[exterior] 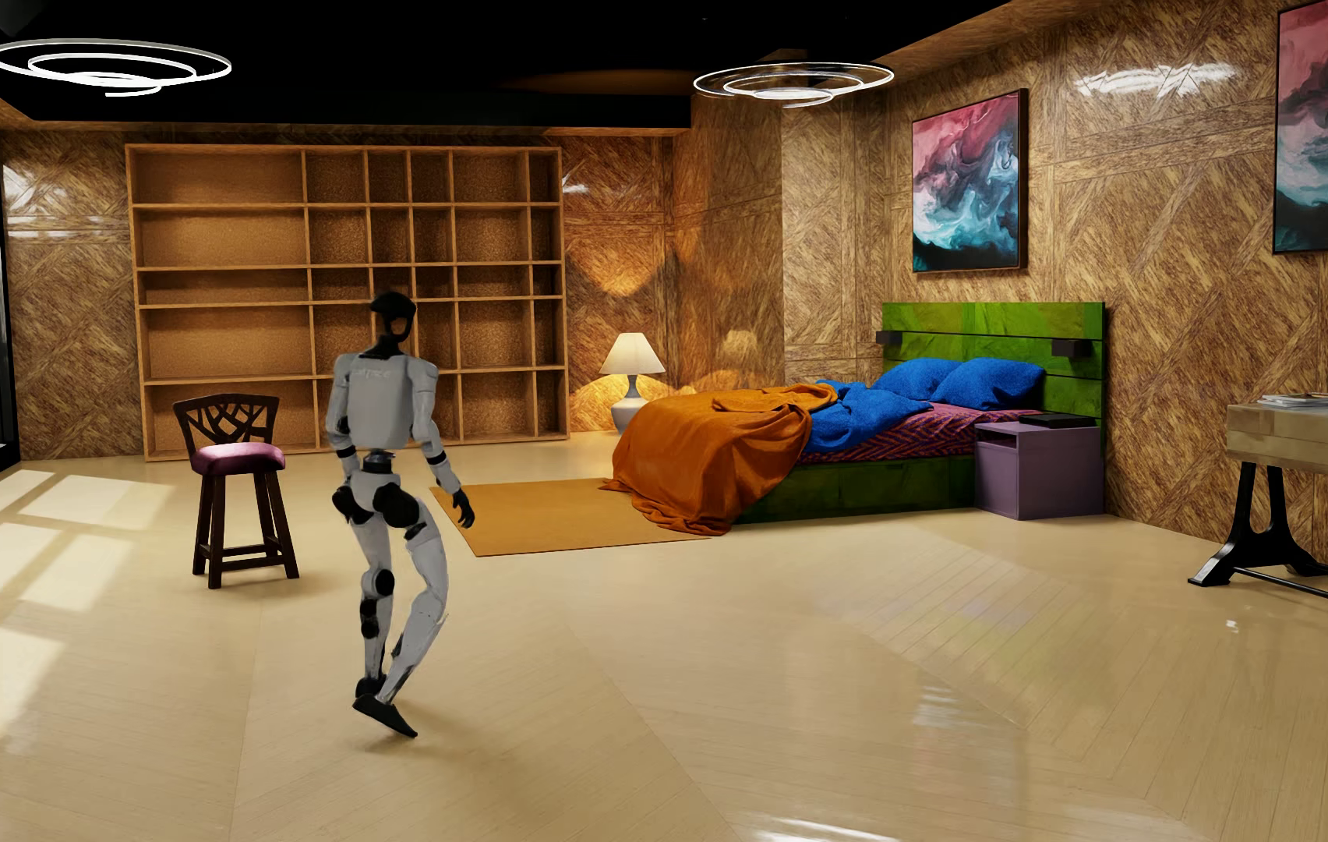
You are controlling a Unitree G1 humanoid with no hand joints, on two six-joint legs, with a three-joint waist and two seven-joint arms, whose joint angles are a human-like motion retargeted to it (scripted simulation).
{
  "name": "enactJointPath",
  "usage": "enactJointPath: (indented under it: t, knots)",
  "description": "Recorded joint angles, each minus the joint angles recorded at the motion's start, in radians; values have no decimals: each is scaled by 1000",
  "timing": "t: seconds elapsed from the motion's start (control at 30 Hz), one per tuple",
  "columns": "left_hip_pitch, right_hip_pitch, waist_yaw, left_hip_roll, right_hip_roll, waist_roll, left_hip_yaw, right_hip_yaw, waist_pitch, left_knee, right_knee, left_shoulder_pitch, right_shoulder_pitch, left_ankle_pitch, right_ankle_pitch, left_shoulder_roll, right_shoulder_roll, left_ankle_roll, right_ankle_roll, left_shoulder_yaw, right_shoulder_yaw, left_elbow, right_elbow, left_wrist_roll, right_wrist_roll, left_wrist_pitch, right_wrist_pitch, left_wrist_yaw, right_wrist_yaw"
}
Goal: Walk towards the bed
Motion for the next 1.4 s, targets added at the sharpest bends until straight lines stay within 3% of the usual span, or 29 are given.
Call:
enactJointPath:
  t: [0.03,0.07,0.1,0.17,0.27,0.33,0.4,0.43,0.47,0.53,0.6,0.67,0.7,0.73,0.77,0.8,0.83,0.87,0.9,1.0,1.03,1.07,1.13,1.2,1.23,1.27,1.3,1.37,1.4]
  knots:
    - [27,-118,-20,-50,46,-15,-21,228,13,-6,132,-24,20,-12,-25,6,-8,9,58,-32,-15,16,-10,29,0,-14,3,13,1]
    - [54,-209,-32,-90,91,-27,-40,374,24,-14,243,-56,49,-23,-44,18,-2,15,90,-67,-33,43,-28,64,5,-41,8,31,-13]
    - [82,-280,-40,-123,113,-39,-60,447,31,-27,327,-93,80,-32,-57,29,6,19,99,-98,-57,62,-50,92,14,-67,10,45,-26]
    - [139,-404,-59,-180,130,-61,-105,499,42,-49,419,-158,141,-54,-107,39,24,23,38,-121,-94,55,-90,106,27,-111,6,71,-39]
    - [223,-582,-89,-227,279,-77,-165,567,50,-64,368,-210,216,-91,-205,33,47,25,46,-88,-100,-65,-128,59,18,-169,-3,134,-24]
    - [290,-660,-100,-225,374,-73,-191,555,44,-105,182,-226,259,-92,-199,29,72,28,99,-73,-100,-175,-139,40,25,-202,-6,159,-18]
    - [362,-685,-115,-212,433,-65,-210,487,28,-166,-112,-236,286,-79,-148,19,92,34,73,-66,-100,-260,-133,18,34,-229,-6,156,-5]
    - [400,-678,-125,-203,471,-58,-224,468,18,-200,-289,-243,290,-74,-112,14,96,36,104,-73,-94,-281,-121,8,27,-234,-4,143,9]
    - [439,-660,-137,-193,524,-49,-243,493,7,-233,-468,-254,291,-69,-81,11,97,36,117,-88,-89,-282,-106,1,12,-233,-2,122,27]
    - [522,-655,-158,-187,582,-31,-282,573,-10,-250,-570,-288,298,-76,-100,10,108,35,180,-151,-119,-217,-77,8,-14,-224,15,68,49]
    - [598,-658,-172,-170,615,-8,-308,580,-26,-243,-451,-313,285,-56,24,22,145,31,57,-216,-183,-78,-36,52,-13,-192,46,-1,30]
    - [638,-639,-181,-142,651,32,-305,560,-37,-182,-343,-290,242,31,27,15,176,-6,16,-214,-249,84,16,70,-13,-100,80,-52,0]
    - [625,-617,-184,-125,674,57,-314,548,-39,-111,-323,-270,217,111,-2,8,193,-56,9,-201,-282,153,29,61,-9,-50,88,-74,-15]
    - [579,-595,-186,-111,694,82,-332,531,-36,4,-314,-247,176,193,-34,13,211,-159,4,-212,-312,191,28,66,2,-23,95,-117,-25]
    - [507,-570,-188,-98,708,106,-334,510,-32,167,-312,-232,147,279,-66,37,225,-246,10,-261,-328,205,21,94,14,-34,82,-183,-38]
    - [411,-546,-194,-69,716,127,-266,481,-26,348,-305,-218,121,354,-101,84,235,-251,24,-329,-327,187,13,138,22,-80,62,-242,-47]
    - [315,-518,-195,-30,728,148,-230,450,-19,518,-298,-197,114,358,-136,140,239,-251,41,-385,-315,140,23,169,20,-129,12,-267,-69]
    - [225,-476,-188,-3,747,170,-250,425,-12,654,-303,-165,92,298,-168,188,238,-252,57,-402,-296,79,28,161,12,-158,-22,-259,-82]
    - [141,-427,-177,33,773,191,-284,407,-5,745,-314,-122,67,249,-198,222,235,-258,68,-382,-276,17,31,115,1,-160,-43,-232,-92]
    - [-66,-287,-129,168,856,237,-291,398,10,738,-338,25,-32,58,-268,251,217,-70,71,-229,-245,-121,85,-74,-40,-95,-62,-119,-92]
    - [-111,-247,-109,175,877,243,-297,408,12,652,-337,60,-59,-1,-288,226,217,-41,66,-191,-232,-137,92,-100,-55,-59,-51,-73,-87]
    - [-141,-207,-89,157,892,245,-314,421,12,532,-344,83,-84,-27,-303,210,212,-47,59,-164,-223,-147,96,-111,-63,-33,-45,-43,-83]
    - [-169,-125,-56,109,908,236,-341,442,6,232,-380,98,-117,25,-319,191,196,-33,44,-157,-196,-134,97,-102,-65,-12,-58,-40,-85]
    - [-171,-48,-33,117,919,222,-247,460,-6,-89,-431,94,-148,157,-323,177,166,-30,27,-171,-147,-98,93,-75,-71,-21,-77,-82,-73]
    - [-156,-9,-22,112,926,213,-202,474,-13,-241,-454,94,-161,186,-326,166,152,-48,24,-168,-122,-82,89,-63,-76,-25,-83,-98,-64]
    - [-150,26,-10,92,933,201,-209,492,-19,-334,-465,98,-171,181,-333,155,143,-93,22,-157,-99,-69,86,-55,-79,-26,-86,-105,-57]
    - [-147,60,1,68,938,189,-235,514,-25,-358,-470,103,-178,162,-340,143,137,-103,26,-142,-82,-56,86,-49,-78,-26,-84,-107,-53]
    - [-145,126,21,-8,931,157,-345,572,-36,-278,-477,113,-178,272,-337,110,130,-6,44,-111,-58,-25,93,-38,-69,-23,-71,-103,-46]
    - [-140,154,26,-24,919,137,-343,592,-40,-233,-466,115,-170,332,-311,93,128,27,53,-95,-49,-1,103,-31,-63,-17,-61,-102,-44]
